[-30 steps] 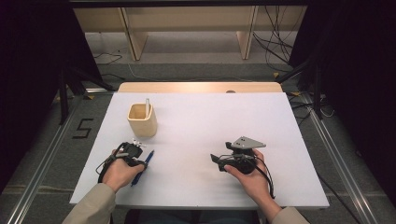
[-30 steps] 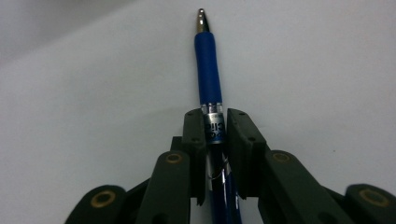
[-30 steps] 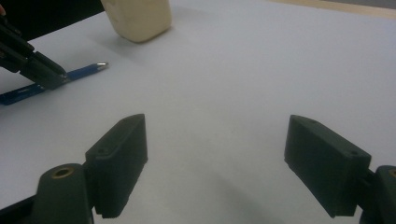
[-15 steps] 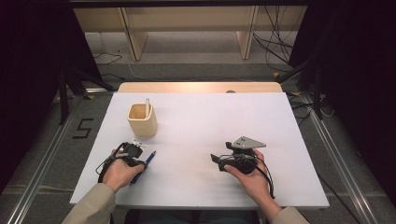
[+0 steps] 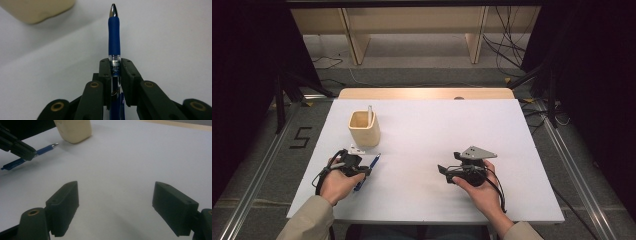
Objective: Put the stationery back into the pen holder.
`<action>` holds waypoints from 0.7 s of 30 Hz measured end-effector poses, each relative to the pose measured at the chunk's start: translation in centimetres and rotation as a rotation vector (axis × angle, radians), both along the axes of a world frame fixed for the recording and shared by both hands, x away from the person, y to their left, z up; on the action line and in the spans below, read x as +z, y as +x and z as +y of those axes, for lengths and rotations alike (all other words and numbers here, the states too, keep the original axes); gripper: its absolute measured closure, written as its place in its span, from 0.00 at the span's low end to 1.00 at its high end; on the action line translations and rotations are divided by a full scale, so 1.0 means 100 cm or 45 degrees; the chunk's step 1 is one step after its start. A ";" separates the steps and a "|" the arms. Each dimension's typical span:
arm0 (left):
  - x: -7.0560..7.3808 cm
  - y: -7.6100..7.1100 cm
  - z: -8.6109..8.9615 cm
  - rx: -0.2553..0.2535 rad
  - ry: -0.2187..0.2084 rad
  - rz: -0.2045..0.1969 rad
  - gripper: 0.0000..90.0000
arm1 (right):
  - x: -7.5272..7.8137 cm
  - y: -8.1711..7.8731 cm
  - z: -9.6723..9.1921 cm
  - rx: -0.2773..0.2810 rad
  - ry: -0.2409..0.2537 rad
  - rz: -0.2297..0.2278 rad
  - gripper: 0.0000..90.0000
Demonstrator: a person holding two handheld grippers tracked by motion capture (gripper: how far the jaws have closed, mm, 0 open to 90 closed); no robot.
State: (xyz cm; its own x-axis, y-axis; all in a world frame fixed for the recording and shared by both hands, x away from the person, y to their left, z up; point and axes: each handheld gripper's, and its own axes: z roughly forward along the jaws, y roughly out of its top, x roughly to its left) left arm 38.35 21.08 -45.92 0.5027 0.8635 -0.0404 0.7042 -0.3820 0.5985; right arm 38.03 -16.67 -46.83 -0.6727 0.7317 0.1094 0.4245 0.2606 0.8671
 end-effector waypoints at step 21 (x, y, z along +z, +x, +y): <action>0.026 0.000 0.015 0.133 -0.273 -0.473 0.88 | 0.000 0.000 0.000 -0.006 -0.001 0.003 0.25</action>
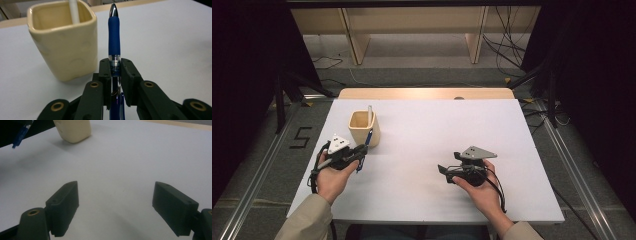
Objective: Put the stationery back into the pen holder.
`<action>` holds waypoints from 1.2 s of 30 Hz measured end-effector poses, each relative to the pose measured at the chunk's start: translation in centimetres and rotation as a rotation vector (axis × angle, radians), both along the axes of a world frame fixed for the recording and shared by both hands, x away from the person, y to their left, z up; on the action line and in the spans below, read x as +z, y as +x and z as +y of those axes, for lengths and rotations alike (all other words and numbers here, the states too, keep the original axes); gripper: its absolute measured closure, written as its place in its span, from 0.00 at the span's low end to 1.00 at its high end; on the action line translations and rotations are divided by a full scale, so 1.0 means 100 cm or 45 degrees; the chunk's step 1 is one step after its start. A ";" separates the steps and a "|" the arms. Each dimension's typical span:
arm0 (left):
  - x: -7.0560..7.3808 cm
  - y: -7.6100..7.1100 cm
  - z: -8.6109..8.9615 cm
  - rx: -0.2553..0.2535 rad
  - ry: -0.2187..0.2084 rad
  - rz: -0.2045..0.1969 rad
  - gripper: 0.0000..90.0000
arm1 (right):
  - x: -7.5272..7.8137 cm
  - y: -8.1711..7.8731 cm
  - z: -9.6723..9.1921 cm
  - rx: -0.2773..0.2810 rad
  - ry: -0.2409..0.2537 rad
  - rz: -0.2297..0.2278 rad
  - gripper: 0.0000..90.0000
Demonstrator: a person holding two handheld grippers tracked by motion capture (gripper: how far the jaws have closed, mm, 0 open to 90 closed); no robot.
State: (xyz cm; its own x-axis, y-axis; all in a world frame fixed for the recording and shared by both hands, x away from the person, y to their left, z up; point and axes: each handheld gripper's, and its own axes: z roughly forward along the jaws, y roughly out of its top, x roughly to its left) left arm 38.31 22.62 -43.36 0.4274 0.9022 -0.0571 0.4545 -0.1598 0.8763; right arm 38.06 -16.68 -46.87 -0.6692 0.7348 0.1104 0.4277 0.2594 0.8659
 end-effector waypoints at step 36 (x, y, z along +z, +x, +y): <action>0.059 0.058 0.006 0.132 -0.065 -0.262 0.88 | 0.000 0.000 -0.001 -0.002 0.003 0.003 0.24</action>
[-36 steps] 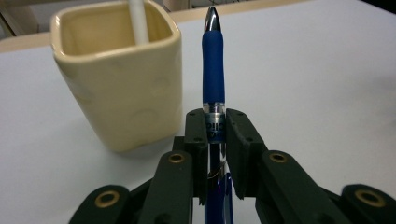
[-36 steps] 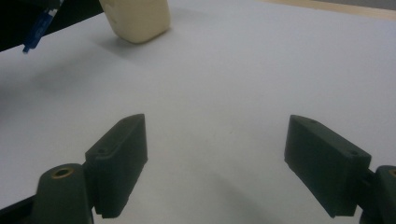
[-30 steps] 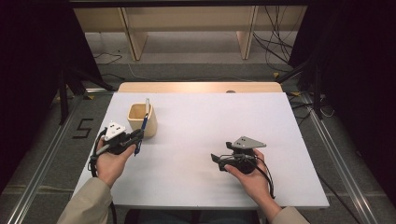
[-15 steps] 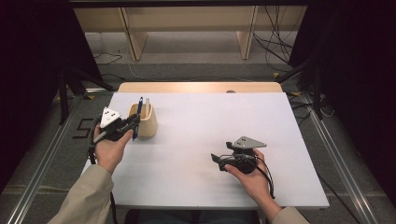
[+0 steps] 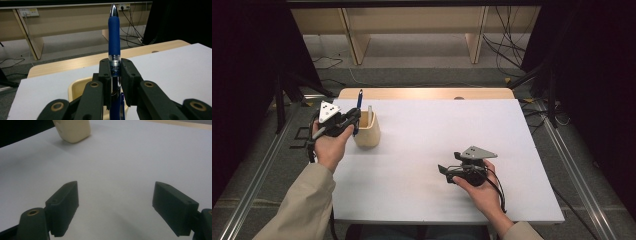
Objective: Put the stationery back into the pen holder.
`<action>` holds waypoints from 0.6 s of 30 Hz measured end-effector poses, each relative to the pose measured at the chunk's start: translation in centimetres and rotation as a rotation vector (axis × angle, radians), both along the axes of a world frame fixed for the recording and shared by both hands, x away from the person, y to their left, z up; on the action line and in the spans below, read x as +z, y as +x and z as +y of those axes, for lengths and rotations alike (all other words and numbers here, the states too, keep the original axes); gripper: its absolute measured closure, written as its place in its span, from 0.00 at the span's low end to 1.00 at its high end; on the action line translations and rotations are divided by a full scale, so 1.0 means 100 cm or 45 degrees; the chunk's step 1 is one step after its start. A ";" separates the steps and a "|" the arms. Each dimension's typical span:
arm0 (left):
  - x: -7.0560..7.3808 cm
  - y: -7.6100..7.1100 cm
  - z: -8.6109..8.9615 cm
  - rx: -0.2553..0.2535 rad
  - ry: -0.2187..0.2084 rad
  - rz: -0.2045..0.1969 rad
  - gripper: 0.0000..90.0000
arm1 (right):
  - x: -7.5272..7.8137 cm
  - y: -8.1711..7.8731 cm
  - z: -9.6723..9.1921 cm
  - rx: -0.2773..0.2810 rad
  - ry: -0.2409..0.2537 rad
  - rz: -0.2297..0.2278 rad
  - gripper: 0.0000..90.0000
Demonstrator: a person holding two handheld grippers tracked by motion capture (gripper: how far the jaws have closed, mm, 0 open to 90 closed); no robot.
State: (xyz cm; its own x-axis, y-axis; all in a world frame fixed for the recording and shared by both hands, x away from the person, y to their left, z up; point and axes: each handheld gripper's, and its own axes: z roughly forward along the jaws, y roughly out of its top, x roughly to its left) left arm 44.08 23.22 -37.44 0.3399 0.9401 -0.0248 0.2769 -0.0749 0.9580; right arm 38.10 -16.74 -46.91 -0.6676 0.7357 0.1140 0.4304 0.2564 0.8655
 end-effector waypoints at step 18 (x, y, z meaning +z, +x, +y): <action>0.000 0.027 0.000 0.015 0.015 -0.062 0.88 | 0.000 0.000 0.000 0.001 0.000 0.002 0.24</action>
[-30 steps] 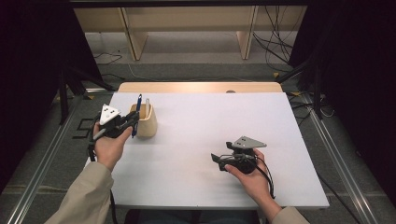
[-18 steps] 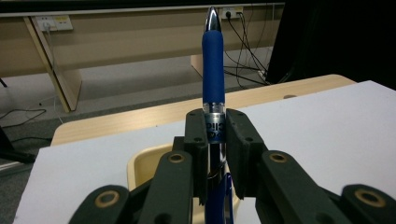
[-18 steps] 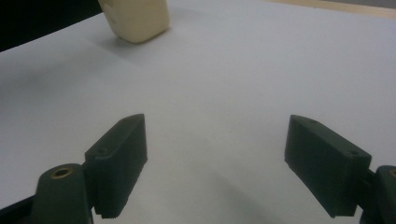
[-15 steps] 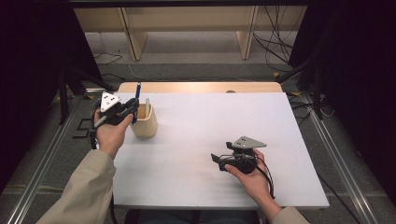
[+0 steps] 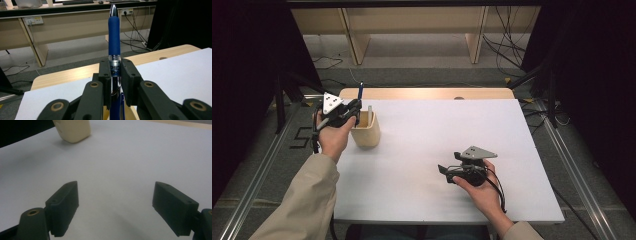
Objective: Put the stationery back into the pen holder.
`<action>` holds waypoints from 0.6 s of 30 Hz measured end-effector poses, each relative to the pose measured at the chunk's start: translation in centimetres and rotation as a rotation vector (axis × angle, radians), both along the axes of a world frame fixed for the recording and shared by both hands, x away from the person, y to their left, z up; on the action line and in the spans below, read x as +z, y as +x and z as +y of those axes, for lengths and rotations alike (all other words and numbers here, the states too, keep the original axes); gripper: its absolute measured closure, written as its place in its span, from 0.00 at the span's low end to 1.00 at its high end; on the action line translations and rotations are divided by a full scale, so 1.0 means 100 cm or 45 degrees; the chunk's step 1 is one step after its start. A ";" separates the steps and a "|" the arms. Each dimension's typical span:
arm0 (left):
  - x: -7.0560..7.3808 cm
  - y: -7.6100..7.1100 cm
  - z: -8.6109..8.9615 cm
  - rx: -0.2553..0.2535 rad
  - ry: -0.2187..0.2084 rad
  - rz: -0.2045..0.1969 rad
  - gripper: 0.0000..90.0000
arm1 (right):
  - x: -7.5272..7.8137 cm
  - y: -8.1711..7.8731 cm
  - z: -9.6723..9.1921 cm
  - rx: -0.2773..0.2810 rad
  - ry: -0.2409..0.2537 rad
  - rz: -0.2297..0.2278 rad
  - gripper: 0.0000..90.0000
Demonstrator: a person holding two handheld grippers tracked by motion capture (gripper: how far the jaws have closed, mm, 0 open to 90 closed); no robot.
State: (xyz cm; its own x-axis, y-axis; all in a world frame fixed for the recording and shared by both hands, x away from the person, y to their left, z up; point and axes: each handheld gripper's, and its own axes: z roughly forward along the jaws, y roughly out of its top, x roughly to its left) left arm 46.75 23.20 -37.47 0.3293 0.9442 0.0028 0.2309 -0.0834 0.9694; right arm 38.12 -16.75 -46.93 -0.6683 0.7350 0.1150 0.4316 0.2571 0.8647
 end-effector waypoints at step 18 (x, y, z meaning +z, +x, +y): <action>-0.013 0.015 0.000 0.004 0.019 -0.034 0.88 | 0.000 0.000 0.000 0.003 0.000 0.000 0.24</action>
